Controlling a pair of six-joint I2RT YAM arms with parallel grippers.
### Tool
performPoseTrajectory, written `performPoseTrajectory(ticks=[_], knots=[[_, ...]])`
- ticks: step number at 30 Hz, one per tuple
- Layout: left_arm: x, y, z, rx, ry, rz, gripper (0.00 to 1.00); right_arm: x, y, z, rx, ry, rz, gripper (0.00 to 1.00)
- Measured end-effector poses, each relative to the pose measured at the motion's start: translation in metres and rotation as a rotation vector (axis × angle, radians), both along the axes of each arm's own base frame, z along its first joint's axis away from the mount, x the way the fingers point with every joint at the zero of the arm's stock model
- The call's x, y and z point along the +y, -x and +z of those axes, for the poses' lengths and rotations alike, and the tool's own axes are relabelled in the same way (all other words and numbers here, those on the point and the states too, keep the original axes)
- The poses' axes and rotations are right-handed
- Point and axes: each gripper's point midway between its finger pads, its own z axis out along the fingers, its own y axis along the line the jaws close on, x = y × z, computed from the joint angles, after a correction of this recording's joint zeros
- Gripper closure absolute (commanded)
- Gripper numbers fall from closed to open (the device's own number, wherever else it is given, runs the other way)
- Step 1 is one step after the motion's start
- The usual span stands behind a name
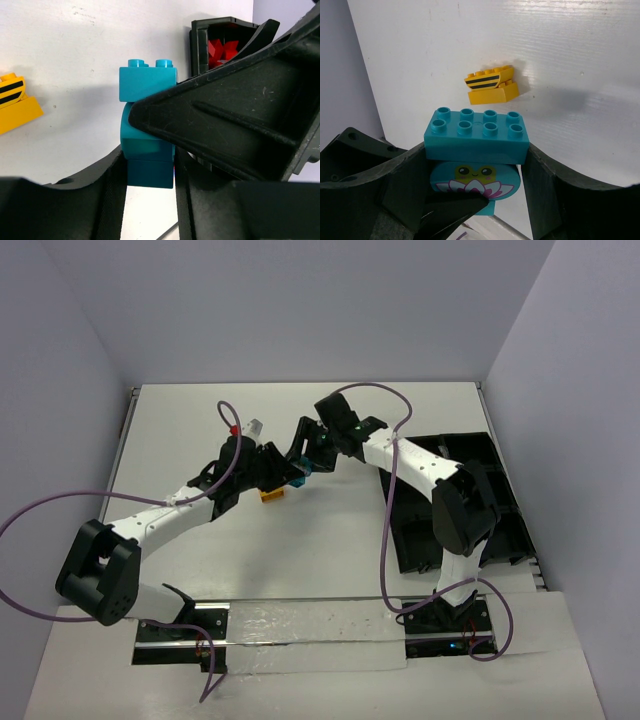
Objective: Sort the legos into containers by color
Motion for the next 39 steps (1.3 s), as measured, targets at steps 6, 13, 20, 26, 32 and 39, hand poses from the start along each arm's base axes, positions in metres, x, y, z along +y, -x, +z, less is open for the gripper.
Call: performPoseTrajectory(ticks=[6, 13, 20, 26, 32, 39], knots=[[0.001, 0.001, 0.001, 0.005, -0.002, 0.002, 1.00, 0.001, 0.001, 0.001, 0.000, -0.004, 0.009, 0.28], [0.001, 0.004, 0.013, -0.018, -0.005, -0.038, 1.00, -0.002, 0.003, 0.015, -0.024, -0.032, 0.045, 0.29], [-0.010, 0.019, 0.062, -0.130, 0.099, -0.215, 1.00, -0.020, 0.015, 0.070, -0.173, -0.109, 0.134, 0.30], [-0.008, 0.028, 0.079, -0.109, 0.239, -0.363, 1.00, -0.040, 0.026, 0.094, -0.292, -0.201, 0.237, 0.30], [-0.017, 0.045, 0.076, -0.044, 0.313, -0.485, 1.00, -0.035, 0.044, 0.084, -0.297, -0.271, 0.347, 0.30], [-0.018, 0.051, 0.075, -0.034, 0.324, -0.523, 1.00, -0.032, 0.049, 0.085, -0.305, -0.293, 0.382, 0.32]])
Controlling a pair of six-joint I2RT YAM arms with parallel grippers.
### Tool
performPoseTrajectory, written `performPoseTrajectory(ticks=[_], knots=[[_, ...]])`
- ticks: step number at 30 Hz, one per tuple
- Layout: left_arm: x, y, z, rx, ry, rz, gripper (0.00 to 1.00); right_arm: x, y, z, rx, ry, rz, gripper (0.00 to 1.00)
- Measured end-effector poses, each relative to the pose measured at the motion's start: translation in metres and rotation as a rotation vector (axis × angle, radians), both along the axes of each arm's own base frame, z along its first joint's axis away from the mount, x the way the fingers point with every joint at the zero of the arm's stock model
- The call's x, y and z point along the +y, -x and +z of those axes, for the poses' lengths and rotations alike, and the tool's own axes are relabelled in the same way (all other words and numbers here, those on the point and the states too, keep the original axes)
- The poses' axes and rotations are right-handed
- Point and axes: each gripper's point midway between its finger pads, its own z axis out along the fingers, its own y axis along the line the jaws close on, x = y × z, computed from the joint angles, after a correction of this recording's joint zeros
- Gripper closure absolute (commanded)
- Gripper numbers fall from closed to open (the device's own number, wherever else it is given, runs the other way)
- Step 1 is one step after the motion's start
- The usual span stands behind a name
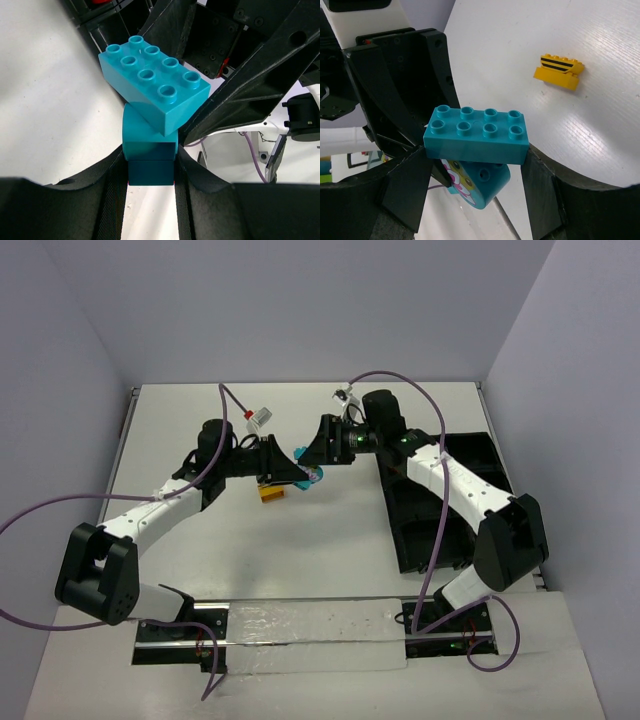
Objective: Sort the legos into containers by color
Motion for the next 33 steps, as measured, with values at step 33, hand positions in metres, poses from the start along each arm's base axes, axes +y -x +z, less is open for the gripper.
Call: performPoseTrajectory(ticks=[33], knots=[[0.013, -0.018, -0.033, 0.026, -0.191, 0.095, 1.00, -0.295, -0.017, -0.141, 0.295, 0.595, -1.056, 0.32]])
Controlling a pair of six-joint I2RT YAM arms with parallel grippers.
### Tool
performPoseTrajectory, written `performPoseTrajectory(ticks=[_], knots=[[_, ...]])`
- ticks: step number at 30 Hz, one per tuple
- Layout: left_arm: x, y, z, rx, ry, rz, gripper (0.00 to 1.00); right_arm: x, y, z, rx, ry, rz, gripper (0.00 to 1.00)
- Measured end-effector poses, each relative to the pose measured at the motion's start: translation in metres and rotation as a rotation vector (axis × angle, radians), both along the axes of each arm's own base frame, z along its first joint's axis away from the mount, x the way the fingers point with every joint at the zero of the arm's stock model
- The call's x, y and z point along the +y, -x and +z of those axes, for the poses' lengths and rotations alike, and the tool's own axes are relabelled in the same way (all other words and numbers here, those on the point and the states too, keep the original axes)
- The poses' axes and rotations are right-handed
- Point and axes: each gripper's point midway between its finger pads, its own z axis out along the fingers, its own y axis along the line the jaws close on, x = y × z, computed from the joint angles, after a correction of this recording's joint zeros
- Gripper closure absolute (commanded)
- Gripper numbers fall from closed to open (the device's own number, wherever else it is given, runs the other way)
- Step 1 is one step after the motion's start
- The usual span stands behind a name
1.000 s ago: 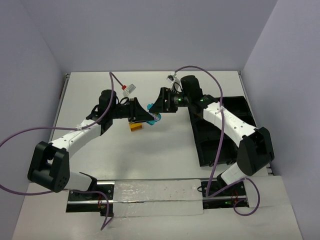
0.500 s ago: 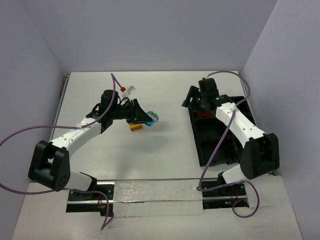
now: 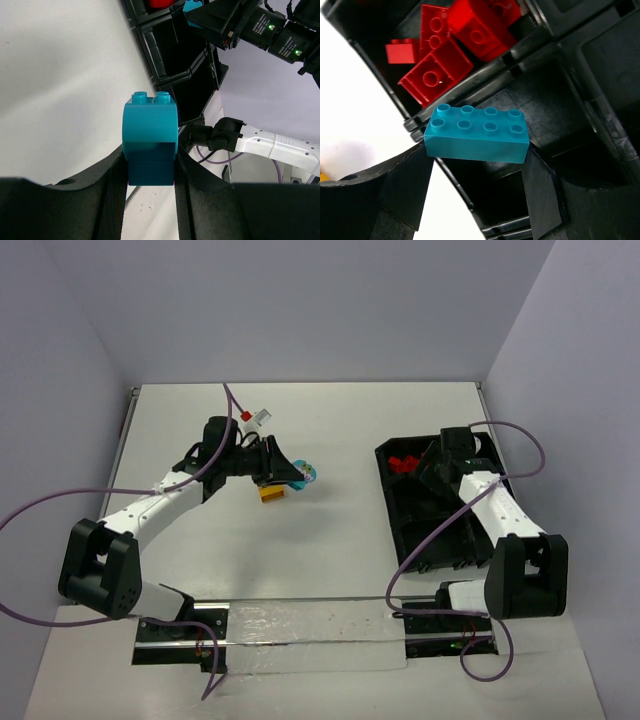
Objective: Sort the legos into containers by color
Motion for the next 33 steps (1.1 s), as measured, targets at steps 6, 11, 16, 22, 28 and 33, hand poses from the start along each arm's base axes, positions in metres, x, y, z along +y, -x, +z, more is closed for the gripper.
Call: performPoseTrajectory(ticks=[6, 11, 16, 22, 28, 33], knots=[[0.000, 0.000, -0.001, 0.005, -0.003, 0.001, 1.00, 0.000, -0.003, -0.002, -0.008, 0.002, 0.008, 0.27], [0.000, -0.001, -0.001, 0.004, -0.004, 0.003, 1.00, 0.000, -0.006, -0.006, -0.008, 0.006, 0.016, 0.17], [0.000, -0.001, -0.001, 0.008, -0.003, 0.004, 1.00, -0.001, -0.004, -0.010, 0.011, 0.016, 0.020, 0.14], [-0.002, -0.004, -0.005, 0.023, -0.008, 0.005, 1.00, 0.001, -0.006, -0.005, -0.003, 0.010, 0.046, 0.17], [-0.003, -0.006, -0.004, 0.025, -0.005, 0.007, 1.00, 0.031, -0.015, 0.039, -0.184, -0.102, 0.161, 0.20], [-0.006, -0.008, -0.004, 0.031, 0.000, 0.006, 1.00, 0.065, -0.019, 0.071, -0.305, -0.165, 0.290, 0.22]])
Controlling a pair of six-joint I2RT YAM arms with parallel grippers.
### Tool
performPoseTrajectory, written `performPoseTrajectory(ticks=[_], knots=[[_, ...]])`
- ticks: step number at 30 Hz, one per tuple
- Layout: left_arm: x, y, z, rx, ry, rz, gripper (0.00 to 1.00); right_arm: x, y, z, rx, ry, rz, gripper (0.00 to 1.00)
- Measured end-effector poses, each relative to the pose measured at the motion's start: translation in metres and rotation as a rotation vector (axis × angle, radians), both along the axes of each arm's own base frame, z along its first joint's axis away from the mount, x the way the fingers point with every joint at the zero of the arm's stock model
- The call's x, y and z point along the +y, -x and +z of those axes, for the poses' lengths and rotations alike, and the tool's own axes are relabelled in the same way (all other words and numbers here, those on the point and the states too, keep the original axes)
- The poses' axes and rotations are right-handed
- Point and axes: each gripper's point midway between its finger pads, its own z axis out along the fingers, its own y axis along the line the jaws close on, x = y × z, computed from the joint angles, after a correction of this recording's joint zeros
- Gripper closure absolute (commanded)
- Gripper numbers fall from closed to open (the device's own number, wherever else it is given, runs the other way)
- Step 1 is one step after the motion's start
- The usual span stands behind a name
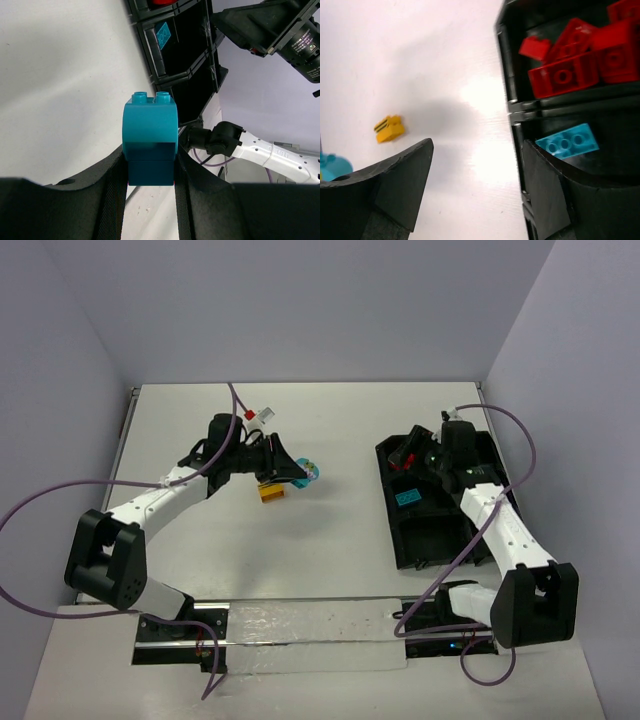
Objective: Sort the legos into containers by color
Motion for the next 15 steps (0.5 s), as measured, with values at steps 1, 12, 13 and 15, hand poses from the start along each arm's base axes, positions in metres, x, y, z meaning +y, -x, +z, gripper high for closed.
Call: performPoseTrajectory(ticks=[1, 12, 13, 15], knots=[[-0.001, 0.000, 0.000, 0.001, 0.001, -0.002, 1.00, 0.007, 0.001, 0.000, 0.000, -0.005, 0.024, 0.23], [-0.012, 0.005, 0.003, -0.001, 0.009, -0.027, 1.00, 0.090, 0.021, 0.012, -0.052, -0.022, 0.322, 0.23], [-0.012, 0.005, 0.003, -0.001, 0.009, -0.027, 1.00, 0.095, 0.022, 0.013, -0.058, -0.025, 0.341, 0.23], [-0.012, 0.005, 0.003, -0.001, 0.008, -0.027, 1.00, 0.102, 0.023, 0.015, -0.067, -0.037, 0.379, 0.23]])
